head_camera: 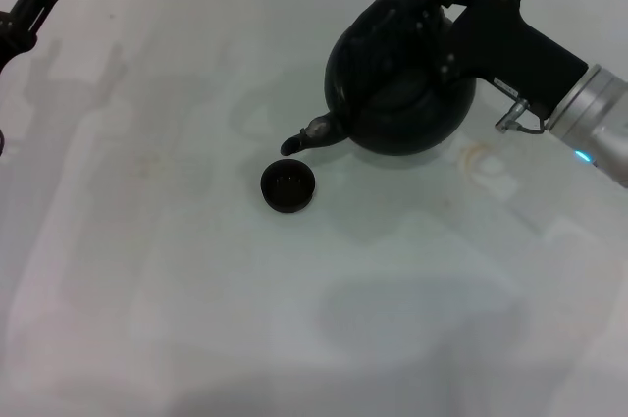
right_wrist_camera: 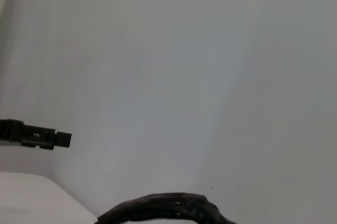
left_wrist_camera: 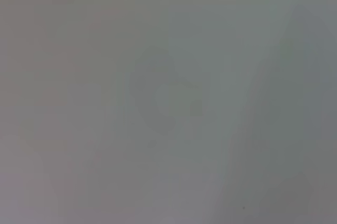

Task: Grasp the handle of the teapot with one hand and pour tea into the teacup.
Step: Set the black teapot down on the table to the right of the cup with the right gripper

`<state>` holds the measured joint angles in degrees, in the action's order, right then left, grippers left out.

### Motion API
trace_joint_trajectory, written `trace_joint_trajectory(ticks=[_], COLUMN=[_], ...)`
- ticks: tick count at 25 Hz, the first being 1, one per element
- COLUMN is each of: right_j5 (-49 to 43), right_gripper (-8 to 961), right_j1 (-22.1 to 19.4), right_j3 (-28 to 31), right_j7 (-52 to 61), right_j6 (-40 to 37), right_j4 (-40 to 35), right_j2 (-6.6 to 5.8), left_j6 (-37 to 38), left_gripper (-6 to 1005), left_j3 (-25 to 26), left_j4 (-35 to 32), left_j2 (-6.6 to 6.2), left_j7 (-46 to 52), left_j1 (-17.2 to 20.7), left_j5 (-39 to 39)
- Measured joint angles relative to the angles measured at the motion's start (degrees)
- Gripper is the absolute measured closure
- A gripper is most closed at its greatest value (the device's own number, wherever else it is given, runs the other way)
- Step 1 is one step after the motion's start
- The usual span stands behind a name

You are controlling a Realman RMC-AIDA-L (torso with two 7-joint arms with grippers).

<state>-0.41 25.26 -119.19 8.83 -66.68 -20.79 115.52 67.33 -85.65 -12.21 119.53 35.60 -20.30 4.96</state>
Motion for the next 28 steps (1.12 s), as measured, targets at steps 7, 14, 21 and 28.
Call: trace_joint_trajectory(ticks=[7,14,21,28], right_j5=[0.2,0.1,0.0,0.0], right_gripper=[812,817,818,824], right_j1=[0.0,0.0,0.0,-0.4], right_j3=[0.0,0.0,0.0,-0.5], right_j7=[-4.3,-8.7,-11.7,-15.8], right_j6=[0.1,-0.1,-0.4,-1.8], right_j4=[-0.1,-0.5,-0.6,-0.7], right_j2=[0.07,0.22,0.24,0.33], left_j6=[0.0,0.0,0.0,0.0], left_gripper=[109,108,109,108], left_j3=[0.0,-0.2,-0.2,0.1], left_j4=[0.0,0.3,0.5,1.4], left_j2=[0.00,0.00,0.00,0.00], left_j7=[0.0,0.1,0.9,1.0], left_j1=[-0.1,0.0,0.0,-0.1], left_j5=[0.0,0.0,0.0,-0.1])
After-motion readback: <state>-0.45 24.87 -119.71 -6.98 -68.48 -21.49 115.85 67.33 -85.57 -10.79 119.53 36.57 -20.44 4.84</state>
